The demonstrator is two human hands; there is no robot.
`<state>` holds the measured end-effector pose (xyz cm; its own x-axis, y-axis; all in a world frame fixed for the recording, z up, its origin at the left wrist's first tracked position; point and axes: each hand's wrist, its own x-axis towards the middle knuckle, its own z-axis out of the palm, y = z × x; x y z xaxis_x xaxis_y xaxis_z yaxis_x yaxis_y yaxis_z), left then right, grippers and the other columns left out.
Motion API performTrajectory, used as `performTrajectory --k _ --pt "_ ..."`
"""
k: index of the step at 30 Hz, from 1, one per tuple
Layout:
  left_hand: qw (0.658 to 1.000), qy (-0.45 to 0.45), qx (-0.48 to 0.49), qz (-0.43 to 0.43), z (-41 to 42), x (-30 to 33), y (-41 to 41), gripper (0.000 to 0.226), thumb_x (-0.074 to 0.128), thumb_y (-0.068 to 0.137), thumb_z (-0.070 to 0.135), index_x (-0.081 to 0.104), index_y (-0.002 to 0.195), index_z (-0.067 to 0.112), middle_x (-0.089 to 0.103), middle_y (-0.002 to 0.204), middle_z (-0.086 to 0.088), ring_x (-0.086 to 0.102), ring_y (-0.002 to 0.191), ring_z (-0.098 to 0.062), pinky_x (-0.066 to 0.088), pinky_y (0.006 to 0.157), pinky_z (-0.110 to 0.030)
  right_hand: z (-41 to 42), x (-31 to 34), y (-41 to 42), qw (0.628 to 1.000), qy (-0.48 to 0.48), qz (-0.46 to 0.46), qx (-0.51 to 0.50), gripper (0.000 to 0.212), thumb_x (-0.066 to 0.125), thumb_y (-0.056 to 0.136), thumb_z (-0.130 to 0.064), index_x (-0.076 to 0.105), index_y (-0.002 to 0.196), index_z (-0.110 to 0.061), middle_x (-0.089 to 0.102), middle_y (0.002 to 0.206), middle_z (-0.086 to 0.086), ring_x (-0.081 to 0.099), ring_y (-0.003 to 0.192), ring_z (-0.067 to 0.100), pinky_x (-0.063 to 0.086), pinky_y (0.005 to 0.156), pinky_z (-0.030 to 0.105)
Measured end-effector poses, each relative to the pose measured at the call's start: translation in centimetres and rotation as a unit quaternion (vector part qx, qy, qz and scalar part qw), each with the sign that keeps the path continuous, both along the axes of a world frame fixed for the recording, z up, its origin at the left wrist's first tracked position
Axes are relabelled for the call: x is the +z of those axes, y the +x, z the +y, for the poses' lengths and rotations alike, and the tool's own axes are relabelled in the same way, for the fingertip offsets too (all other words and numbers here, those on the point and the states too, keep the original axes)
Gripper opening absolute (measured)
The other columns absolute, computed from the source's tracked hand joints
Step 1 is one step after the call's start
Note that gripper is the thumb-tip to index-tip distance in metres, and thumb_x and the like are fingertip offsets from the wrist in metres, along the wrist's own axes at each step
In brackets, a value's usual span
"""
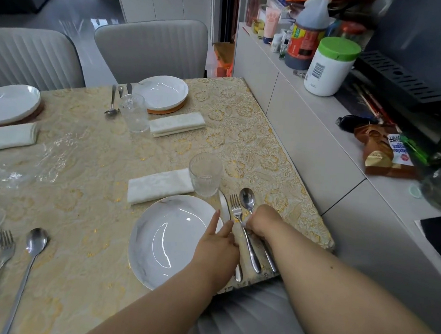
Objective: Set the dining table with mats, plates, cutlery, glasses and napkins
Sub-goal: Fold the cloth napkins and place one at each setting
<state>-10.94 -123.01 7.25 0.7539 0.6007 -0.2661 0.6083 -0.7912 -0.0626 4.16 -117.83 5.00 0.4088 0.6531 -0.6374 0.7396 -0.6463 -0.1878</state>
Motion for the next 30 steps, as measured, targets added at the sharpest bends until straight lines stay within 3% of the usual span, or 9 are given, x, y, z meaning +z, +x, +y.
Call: performTrajectory --k 4,7,12,17,19,23,26,28,30 --pt "0.999 0.031 -0.026 0.014 0.3 -0.4 -0.2 0.033 0.055 0.085 0.014 0.069 0.115 0.016 0.062 0.127 -0.006 0.028 0.142 -0.027 -0.027 0.101 -0.052 -0.1 -0.3 -0.1 0.997 0.024 0.057 -0.049 0.023 0.065 0.089 -0.029 0.068 0.091 -0.006 0.062 0.054 0.0 0.059 0.048 0.013 0.045 0.053 0.021" --pt "0.999 0.028 -0.031 0.006 0.4 -0.3 -0.4 0.032 0.082 0.05 0.027 0.078 0.082 0.031 0.074 0.087 0.008 0.063 0.109 -0.02 0.008 0.109 -0.057 -0.2 0.3 -0.2 0.993 0.004 0.092 -0.076 0.015 0.059 0.094 -0.019 0.06 0.093 -0.004 0.054 0.035 -0.002 0.052 0.03 0.011 0.041 0.039 0.014" --pt "0.996 0.049 -0.039 -0.07 0.4 -0.3 -0.3 0.03 0.088 0.03 0.024 0.073 0.056 0.028 0.069 0.065 0.009 0.069 0.086 -0.018 0.04 0.101 -0.056 -0.3 1.1 -0.4 0.979 -0.025 0.162 -0.123 0.017 0.053 0.098 -0.014 0.055 0.083 -0.005 0.056 0.046 0.003 0.05 0.029 0.013 0.034 0.035 0.015" --pt "0.996 0.078 -0.033 -0.037 0.8 -1.1 -0.2 0.018 0.082 0.039 0.023 0.068 0.051 0.027 0.057 0.051 0.011 0.066 0.08 -0.018 0.028 0.106 -0.06 -0.6 0.8 -0.4 0.976 -0.012 0.164 -0.141 0.026 0.049 0.1 -0.014 0.048 0.075 -0.006 0.057 0.044 0.004 0.047 0.024 0.013 0.03 0.033 0.012" --pt "0.996 0.072 -0.033 -0.038 0.9 -1.5 -0.2 0.018 0.081 0.04 0.023 0.068 0.051 0.028 0.057 0.051 0.011 0.065 0.08 -0.017 0.027 0.11 -0.059 -0.8 1.3 -0.4 0.973 -0.002 0.168 -0.158 0.03 0.054 0.098 -0.017 0.051 0.07 -0.006 0.058 0.056 0.007 0.049 0.027 0.014 0.035 0.036 0.013" --pt "0.998 0.053 -0.008 -0.036 1.2 -2.1 -0.1 0.024 0.084 0.039 0.036 0.07 0.055 0.026 0.061 0.059 0.009 0.065 0.088 -0.018 0.022 0.109 -0.057 -1.0 2.4 0.6 0.994 0.049 0.008 -0.095 0.036 0.072 0.083 -0.04 0.057 0.092 -0.008 0.064 0.095 0.009 0.062 0.083 0.026 0.046 0.067 0.028" --pt "0.999 0.034 0.014 -0.033 1.2 -1.5 0.4 0.047 0.069 0.071 0.056 0.074 0.095 0.017 0.07 0.093 0.001 0.054 0.121 -0.022 -0.001 0.115 -0.055 -0.8 2.7 1.0 0.995 0.035 -0.023 -0.088 0.038 0.073 0.083 -0.037 0.057 0.101 -0.007 0.064 0.109 0.009 0.061 0.093 0.027 0.045 0.069 0.03" --pt "0.998 0.034 0.018 -0.042 1.2 -2.0 0.9 0.055 0.043 0.096 0.048 0.051 0.135 0.011 0.057 0.129 -0.008 0.026 0.141 -0.026 -0.022 0.109 -0.052 -0.7 2.4 1.1 0.996 0.014 -0.031 -0.088 0.046 0.074 0.083 -0.035 0.058 0.112 -0.003 0.064 0.113 0.011 0.062 0.103 0.029 0.048 0.074 0.032" --pt "0.999 0.026 0.017 -0.043 1.1 -1.8 1.4 0.055 0.035 0.101 0.041 0.033 0.147 0.011 0.046 0.142 -0.011 0.015 0.145 -0.027 -0.027 0.104 -0.05 -0.7 2.1 1.1 0.995 0.012 -0.035 -0.09 0.048 0.074 0.083 -0.033 0.057 0.115 -0.001 0.064 0.115 0.012 0.062 0.106 0.03 0.049 0.078 0.032"
